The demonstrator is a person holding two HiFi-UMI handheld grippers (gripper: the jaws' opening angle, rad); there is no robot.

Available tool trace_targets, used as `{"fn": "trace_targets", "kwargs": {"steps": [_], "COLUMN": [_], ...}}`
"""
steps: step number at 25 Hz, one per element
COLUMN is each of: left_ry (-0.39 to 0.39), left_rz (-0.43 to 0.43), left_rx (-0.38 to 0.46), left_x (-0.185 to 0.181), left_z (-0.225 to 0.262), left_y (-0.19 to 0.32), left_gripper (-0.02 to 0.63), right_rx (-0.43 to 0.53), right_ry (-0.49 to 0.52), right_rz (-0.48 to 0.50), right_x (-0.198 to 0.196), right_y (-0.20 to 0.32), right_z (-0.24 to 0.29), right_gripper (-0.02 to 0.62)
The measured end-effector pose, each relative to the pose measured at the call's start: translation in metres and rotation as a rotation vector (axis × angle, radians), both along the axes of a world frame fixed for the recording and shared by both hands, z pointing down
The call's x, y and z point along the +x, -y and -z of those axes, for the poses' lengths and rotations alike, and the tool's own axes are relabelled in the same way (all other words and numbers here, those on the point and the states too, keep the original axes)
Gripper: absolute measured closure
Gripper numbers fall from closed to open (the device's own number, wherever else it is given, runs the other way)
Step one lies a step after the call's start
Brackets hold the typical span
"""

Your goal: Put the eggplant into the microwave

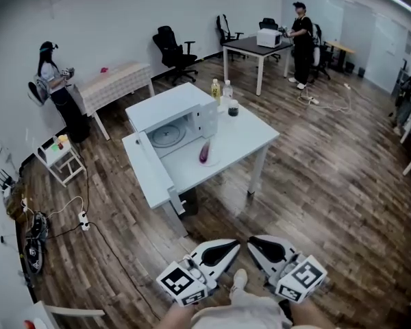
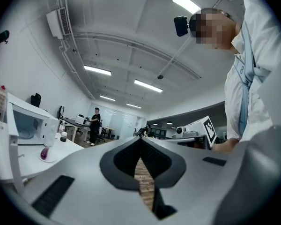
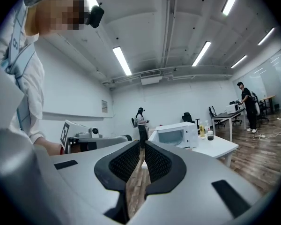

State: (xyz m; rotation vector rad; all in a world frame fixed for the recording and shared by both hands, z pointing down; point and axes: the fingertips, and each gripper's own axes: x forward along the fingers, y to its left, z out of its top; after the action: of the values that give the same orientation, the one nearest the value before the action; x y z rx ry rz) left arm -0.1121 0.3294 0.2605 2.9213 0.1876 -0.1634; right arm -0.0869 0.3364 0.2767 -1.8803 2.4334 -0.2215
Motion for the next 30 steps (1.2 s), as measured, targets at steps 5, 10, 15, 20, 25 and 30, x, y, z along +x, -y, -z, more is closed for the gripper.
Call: {"fn": "trace_targets", "kwargs": {"steps": [5,10,15,20,25,30], "left_ry": [0.012,0.012,-0.009,0.029,0.04,0.026], "left_rz": [0.033,0.093,0.19,0.264,0.276,0.259], "left_rx": [0.025,0.055,0.064,0.069,0.033,-0.01], "left_x": [0.052,0.094,0.122,0.142,0.155,0.163], "left_z": [0.012,0.018,0.01,-0.011,-0.03,-0.033], "left_y": [0.042,0.08,0.12,0.155,0.19,0.23], "left_gripper": [0.604,0.604,0.604,0.604,0.604,0.604], "right_rx": [0.017,0.034,0.028,-0.028,-0.066,-0.089], "right_ry": [-0.008,-0.001,0.022,0.044,0.069,0.065], "right_rz": [0.038,0.059,0.06,0.053,0.047,0.035], "right_x": [0.047,0.093,0.122,0.149,0.169,0.184], "right_y": [0.04,0.079,0.113,0.153,0.193,0.238], "right_z": [0.013,0.018,0.005,-0.019,-0.041,-0.043], "right_gripper": [0.555,0.555,0.554,0.554,0.554,0.554]}}
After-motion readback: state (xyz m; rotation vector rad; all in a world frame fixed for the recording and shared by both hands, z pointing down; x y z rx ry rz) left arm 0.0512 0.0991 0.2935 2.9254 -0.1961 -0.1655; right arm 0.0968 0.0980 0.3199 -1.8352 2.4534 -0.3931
